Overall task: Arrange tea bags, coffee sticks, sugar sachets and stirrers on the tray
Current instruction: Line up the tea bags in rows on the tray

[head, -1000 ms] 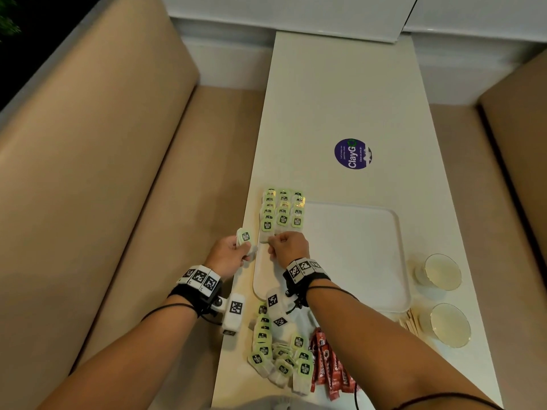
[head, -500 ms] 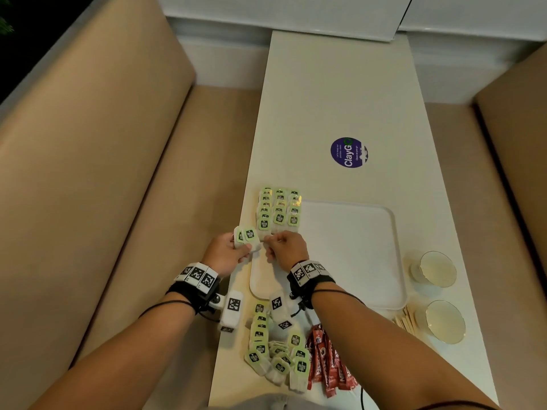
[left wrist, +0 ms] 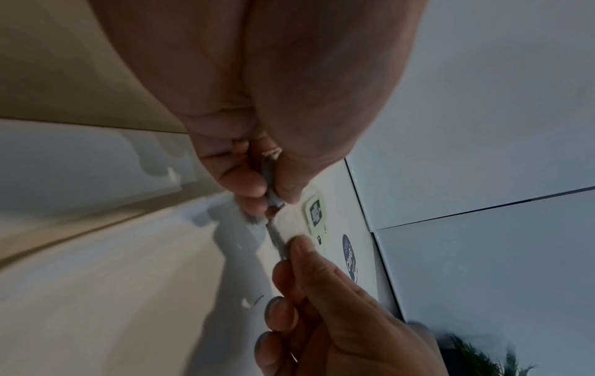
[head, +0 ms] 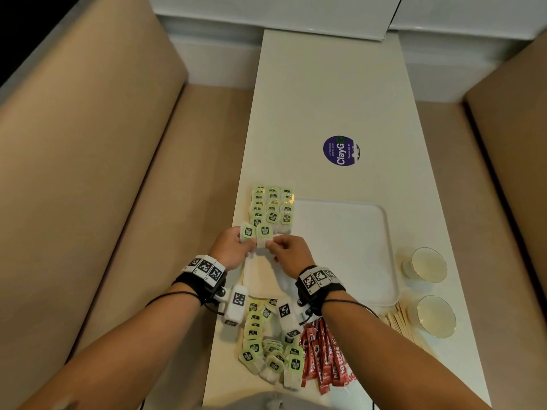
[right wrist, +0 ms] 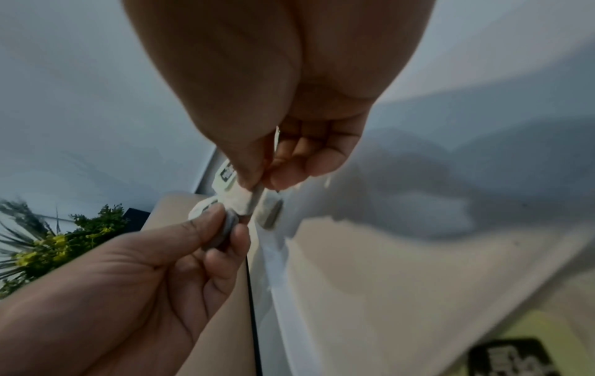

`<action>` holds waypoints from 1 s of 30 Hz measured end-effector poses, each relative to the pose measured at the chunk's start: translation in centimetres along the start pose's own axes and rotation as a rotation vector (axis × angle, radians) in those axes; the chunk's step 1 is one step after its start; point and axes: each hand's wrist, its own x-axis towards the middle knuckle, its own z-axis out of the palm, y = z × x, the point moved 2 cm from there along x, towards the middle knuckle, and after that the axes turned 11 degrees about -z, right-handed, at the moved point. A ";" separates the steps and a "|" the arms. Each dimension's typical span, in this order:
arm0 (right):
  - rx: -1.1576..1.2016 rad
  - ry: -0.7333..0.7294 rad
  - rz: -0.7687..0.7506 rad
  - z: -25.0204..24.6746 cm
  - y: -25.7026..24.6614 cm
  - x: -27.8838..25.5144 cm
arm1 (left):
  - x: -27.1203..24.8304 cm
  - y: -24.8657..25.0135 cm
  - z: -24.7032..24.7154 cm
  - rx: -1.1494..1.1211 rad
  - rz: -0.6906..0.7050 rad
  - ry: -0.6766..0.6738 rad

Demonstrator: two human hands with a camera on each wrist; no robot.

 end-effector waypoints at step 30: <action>-0.180 0.195 0.110 -0.8 0.2 2.0 | -0.8 -0.6 0.9 -0.391 -0.072 -0.113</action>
